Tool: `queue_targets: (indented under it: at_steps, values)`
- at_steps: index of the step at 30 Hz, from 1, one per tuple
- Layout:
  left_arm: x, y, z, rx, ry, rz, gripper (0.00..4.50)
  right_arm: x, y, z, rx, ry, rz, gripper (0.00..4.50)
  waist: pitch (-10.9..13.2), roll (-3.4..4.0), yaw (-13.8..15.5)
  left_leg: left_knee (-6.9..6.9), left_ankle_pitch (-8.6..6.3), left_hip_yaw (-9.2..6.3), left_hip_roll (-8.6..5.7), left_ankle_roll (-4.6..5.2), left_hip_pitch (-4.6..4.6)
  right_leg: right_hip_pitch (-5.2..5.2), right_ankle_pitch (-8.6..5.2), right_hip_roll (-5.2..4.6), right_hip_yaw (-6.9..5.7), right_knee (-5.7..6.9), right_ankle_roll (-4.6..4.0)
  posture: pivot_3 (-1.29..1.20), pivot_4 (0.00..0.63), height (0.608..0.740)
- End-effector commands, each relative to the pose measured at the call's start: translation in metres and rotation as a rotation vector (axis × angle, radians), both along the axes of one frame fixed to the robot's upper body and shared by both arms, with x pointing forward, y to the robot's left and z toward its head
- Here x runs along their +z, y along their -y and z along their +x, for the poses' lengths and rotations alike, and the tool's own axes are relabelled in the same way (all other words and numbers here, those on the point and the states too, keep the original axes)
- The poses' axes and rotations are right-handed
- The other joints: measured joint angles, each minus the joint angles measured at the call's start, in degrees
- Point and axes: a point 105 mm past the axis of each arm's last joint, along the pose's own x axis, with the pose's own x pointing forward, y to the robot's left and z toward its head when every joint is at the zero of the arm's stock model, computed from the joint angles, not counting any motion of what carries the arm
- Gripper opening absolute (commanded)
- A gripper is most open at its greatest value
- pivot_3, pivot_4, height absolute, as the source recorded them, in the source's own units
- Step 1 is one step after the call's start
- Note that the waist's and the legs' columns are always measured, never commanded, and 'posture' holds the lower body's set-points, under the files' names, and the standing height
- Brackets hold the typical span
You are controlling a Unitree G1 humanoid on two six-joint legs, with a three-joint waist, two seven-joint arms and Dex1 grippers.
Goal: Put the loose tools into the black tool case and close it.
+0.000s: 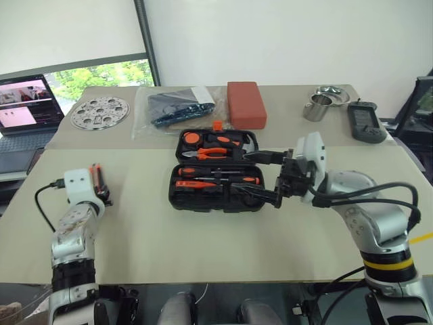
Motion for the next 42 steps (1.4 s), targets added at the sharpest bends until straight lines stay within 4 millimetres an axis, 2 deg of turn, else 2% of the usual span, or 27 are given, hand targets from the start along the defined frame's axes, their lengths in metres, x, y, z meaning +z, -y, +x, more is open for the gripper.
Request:
queue_targets:
  at_steps: [1, 3, 6, 8, 10, 15, 22, 42]
  values:
    - [0.063, 0.074, 0.028, -0.469, 0.247, 0.033, 1.81, 0.009, 0.016, -0.002, -0.065, 0.046, -0.008, 4.5, 0.0, 0.0, 0.4, 0.05, 0.0, 0.0, 0.0, 0.01, -0.16, -0.15, 0.0, -0.01, -0.02, 0.01, 0.0, 0.0, 0.15, 0.74]
    - [0.076, 0.117, 0.025, -0.774, 0.286, 0.064, 1.81, 0.008, 0.023, -0.002, -0.099, 0.046, -0.019, 4.5, 0.0, 0.0, 0.7, 0.05, 0.06, 0.0, -0.04, 0.04, -0.32, -0.25, 0.01, 0.03, -0.11, 0.01, 0.0, 0.0, 0.15, 0.74]
    - [0.082, 0.156, 0.013, -1.155, 0.287, 0.091, 1.81, 0.01, 0.03, -0.004, -0.13, 0.051, -0.024, 4.5, -0.1, 0.15, 0.4, 0.04, 0.28, 0.12, -0.05, -0.29, -0.47, -0.44, 0.0, 0.05, -0.21, -0.01, 0.0, 0.0, 0.15, 0.74]
    - [0.077, 0.168, 0.005, -1.352, 0.242, 0.156, 1.81, 0.011, 0.031, -0.004, -0.142, 0.057, -0.028, 4.5, -0.1, 0.21, -0.2, 0.02, 0.3, 0.23, -0.02, -0.32, -0.5, -0.58, 0.0, 0.14, -0.19, -0.01, 0.0, 0.0, 0.15, 0.74]
    - [0.064, 0.173, -0.001, -1.535, 0.143, 0.284, 1.81, 0.013, 0.032, -0.004, -0.154, 0.064, -0.026, 4.5, -0.1, 0.22, -0.9, 0.03, 0.36, 0.24, -0.03, -0.4, -0.49, -0.62, 0.0, 0.27, -0.15, 0.0, 0.0, 0.0, 0.15, 0.74]
    - [0.055, 0.18, -0.009, -1.8, 0.016, 0.422, 1.81, 0.014, 0.033, -0.008, -0.179, 0.074, -0.022, 4.5, -0.1, 0.22, -1.2, 0.05, 0.24, 0.12, 0.16, -0.17, -0.57, -0.74, -0.01, 0.71, 0.12, 0.03, 0.01, 0.0, 0.15, 0.74]
    - [0.043, 0.169, -0.006, -1.849, -0.144, 0.565, 1.81, 0.013, 0.036, -0.012, -0.207, 0.081, -0.015, 4.5, -0.1, 0.23, -0.9, 0.27, 0.04, 0.12, 0.13, 0.15, -0.71, -0.73, -0.01, 0.7, 0.41, 0.06, 0.01, 0.0, 0.15, 0.74]
    - [0.027, 0.18, 0.001, -1.824, -0.177, 0.619, 1.81, 0.006, 0.035, -0.011, -0.205, 0.074, -0.017, 4.5, -0.1, 0.31, -0.9, 0.61, -0.05, 0.09, 0.15, 0.31, -0.74, -0.7, -0.01, 0.73, 0.43, 0.25, 0.01, 0.0, 0.15, 0.74]
